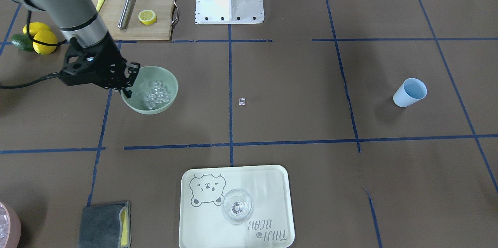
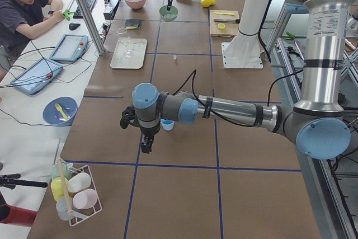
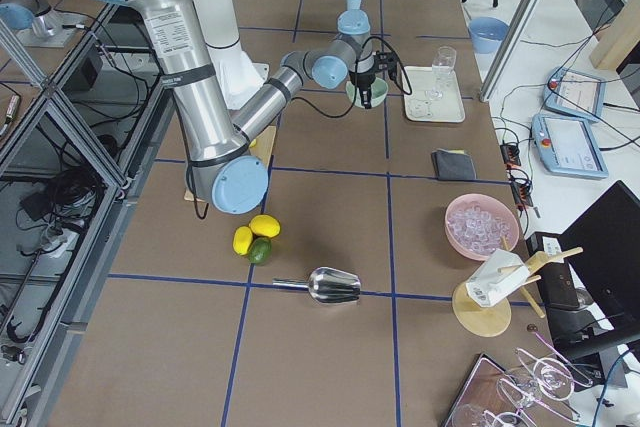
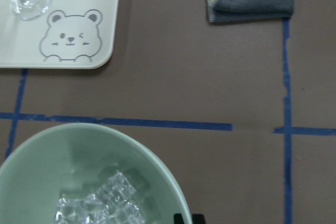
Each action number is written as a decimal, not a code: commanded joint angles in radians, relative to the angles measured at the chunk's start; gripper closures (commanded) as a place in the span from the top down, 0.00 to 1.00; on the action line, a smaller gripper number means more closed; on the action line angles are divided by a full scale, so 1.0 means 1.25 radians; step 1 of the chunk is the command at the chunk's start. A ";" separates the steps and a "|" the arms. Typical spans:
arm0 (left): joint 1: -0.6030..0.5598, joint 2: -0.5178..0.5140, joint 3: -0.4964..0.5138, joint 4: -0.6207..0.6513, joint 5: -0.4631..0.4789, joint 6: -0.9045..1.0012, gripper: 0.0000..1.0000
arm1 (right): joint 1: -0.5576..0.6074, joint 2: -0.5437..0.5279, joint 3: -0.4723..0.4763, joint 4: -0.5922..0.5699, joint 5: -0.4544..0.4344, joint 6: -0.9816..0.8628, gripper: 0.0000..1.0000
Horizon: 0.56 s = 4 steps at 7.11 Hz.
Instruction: Pour ice into bowl
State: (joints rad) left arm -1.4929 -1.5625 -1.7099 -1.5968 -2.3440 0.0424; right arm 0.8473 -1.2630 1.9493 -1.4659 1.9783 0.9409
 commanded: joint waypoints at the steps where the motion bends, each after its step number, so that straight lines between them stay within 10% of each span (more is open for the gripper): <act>1: -0.001 0.002 0.003 0.000 0.003 -0.001 1.00 | 0.069 -0.117 -0.009 0.053 0.027 -0.081 0.00; 4: -0.001 0.006 0.002 -0.005 0.004 -0.001 1.00 | 0.090 -0.310 -0.079 0.245 0.079 -0.081 0.00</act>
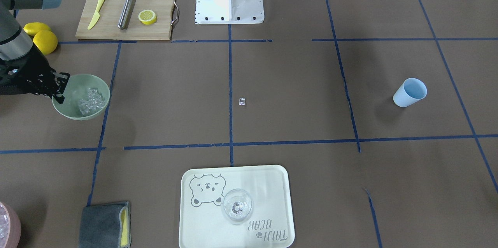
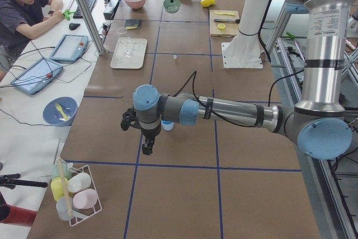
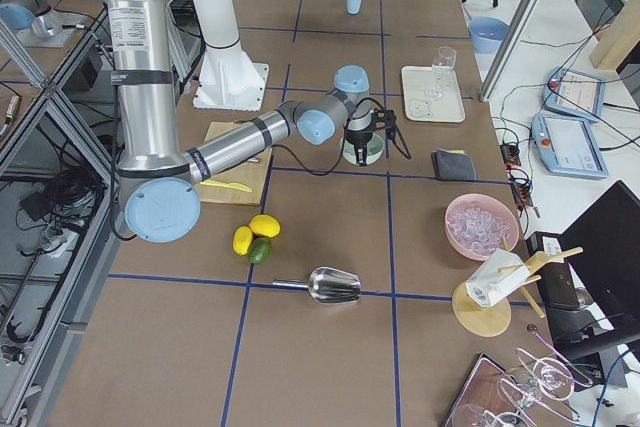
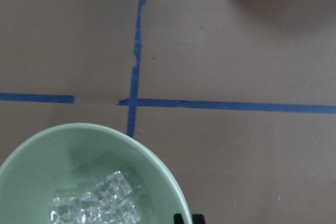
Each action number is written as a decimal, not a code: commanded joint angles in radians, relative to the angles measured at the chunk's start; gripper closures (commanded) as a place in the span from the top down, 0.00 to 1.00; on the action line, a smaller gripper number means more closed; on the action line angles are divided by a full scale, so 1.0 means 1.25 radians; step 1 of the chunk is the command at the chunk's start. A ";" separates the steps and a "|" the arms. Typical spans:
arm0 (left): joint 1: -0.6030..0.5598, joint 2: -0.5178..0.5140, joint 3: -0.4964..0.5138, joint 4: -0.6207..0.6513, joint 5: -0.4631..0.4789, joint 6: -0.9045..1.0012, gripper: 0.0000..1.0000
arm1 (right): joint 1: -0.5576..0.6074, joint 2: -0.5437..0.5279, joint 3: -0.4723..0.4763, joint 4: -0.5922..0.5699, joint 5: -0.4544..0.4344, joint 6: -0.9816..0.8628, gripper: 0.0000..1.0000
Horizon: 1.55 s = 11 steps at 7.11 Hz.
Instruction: Pour ice into bowl
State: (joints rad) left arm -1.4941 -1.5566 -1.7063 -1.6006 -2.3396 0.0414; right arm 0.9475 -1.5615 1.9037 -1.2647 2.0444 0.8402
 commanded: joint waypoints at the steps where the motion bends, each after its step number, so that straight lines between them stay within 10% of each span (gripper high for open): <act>1: 0.000 0.001 -0.001 -0.002 0.000 0.000 1.00 | 0.028 -0.079 -0.096 0.130 0.055 0.000 0.00; 5: 0.000 0.002 -0.003 -0.003 0.000 0.000 1.00 | 0.034 -0.111 -0.145 0.145 0.081 0.000 0.00; 6: 0.000 0.002 -0.003 -0.003 0.000 0.001 1.00 | 0.057 -0.108 -0.141 0.147 0.083 -0.007 0.99; 9: 0.000 0.002 -0.004 -0.003 0.001 0.001 1.00 | 0.124 -0.106 -0.136 0.111 0.086 -0.123 1.00; 11: 0.000 0.002 -0.001 -0.003 0.003 0.004 1.00 | 0.229 -0.059 -0.102 -0.105 0.087 -0.386 1.00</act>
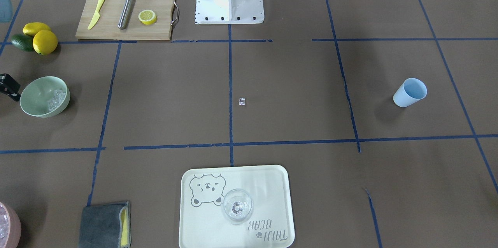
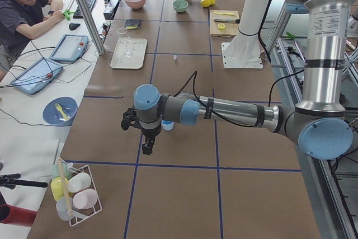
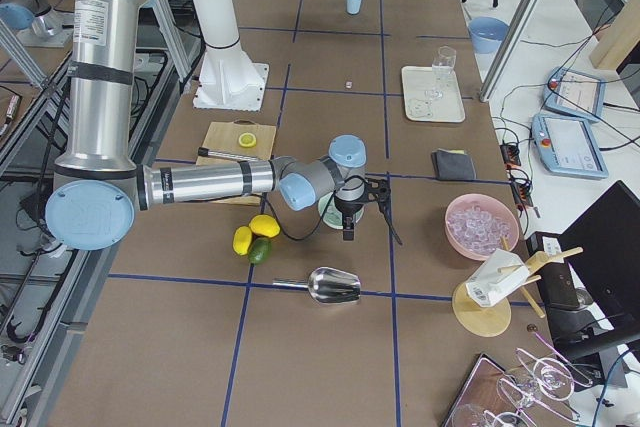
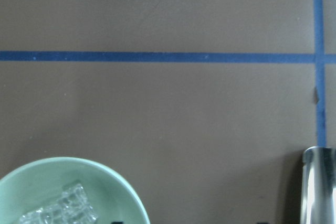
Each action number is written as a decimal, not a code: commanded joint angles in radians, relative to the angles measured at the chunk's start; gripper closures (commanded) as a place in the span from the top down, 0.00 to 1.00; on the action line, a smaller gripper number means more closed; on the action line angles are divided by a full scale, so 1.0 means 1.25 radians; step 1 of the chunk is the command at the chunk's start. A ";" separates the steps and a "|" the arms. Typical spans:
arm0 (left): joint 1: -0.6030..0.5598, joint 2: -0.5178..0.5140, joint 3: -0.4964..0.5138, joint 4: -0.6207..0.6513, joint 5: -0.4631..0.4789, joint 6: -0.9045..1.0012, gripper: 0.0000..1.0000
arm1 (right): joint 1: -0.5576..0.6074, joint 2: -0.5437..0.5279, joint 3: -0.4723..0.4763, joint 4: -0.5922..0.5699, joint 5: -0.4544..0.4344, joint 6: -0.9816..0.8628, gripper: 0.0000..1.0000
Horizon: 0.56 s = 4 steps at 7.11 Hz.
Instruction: Pour ice into bowl
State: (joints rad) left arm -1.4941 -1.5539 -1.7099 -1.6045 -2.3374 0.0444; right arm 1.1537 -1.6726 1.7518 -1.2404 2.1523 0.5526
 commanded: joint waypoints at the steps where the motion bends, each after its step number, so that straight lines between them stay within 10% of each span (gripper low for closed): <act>1: 0.000 0.000 0.004 -0.001 0.001 0.001 1.00 | 0.116 0.041 0.042 -0.219 0.002 -0.273 1.00; 4: 0.000 -0.001 0.006 -0.001 0.002 0.001 1.00 | 0.250 0.026 0.022 -0.266 0.167 -0.432 1.00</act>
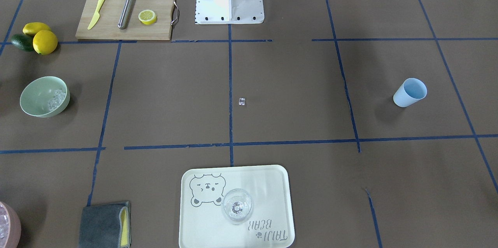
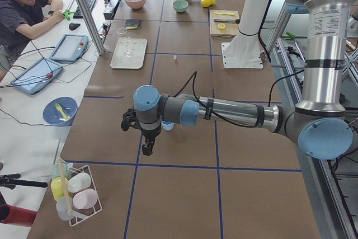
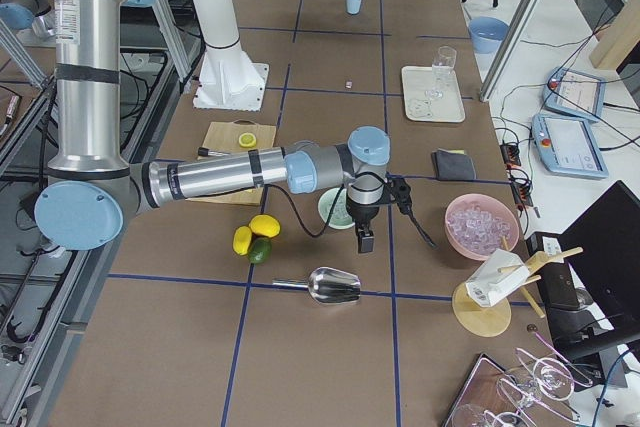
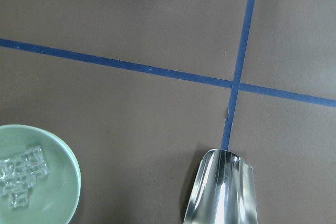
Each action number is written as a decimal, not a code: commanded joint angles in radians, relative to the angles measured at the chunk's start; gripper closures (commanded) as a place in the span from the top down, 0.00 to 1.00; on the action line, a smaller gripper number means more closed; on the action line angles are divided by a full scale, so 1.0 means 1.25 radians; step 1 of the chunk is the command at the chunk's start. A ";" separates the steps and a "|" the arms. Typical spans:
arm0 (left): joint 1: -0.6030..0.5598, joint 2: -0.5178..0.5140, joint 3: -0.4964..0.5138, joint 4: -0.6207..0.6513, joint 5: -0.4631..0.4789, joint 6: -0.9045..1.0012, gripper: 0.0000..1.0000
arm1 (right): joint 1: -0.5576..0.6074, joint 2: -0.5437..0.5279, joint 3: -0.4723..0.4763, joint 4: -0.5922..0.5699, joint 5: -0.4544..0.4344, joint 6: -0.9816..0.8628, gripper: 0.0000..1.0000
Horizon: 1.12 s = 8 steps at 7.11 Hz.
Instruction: Pour ice into bowl
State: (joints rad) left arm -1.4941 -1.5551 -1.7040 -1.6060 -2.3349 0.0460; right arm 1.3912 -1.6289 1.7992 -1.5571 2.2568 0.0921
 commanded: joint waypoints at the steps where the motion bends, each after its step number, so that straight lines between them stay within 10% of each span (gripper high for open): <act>1: 0.000 0.000 0.005 0.000 0.000 0.001 1.00 | 0.076 -0.023 -0.021 -0.006 0.088 -0.071 1.00; 8: -0.067 0.054 0.008 0.007 -0.005 0.006 1.00 | 0.120 -0.019 -0.058 -0.002 0.105 -0.041 1.00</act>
State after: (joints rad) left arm -1.5449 -1.5072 -1.6941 -1.6015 -2.3366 0.0535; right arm 1.5236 -1.6589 1.7312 -1.5591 2.3854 0.0263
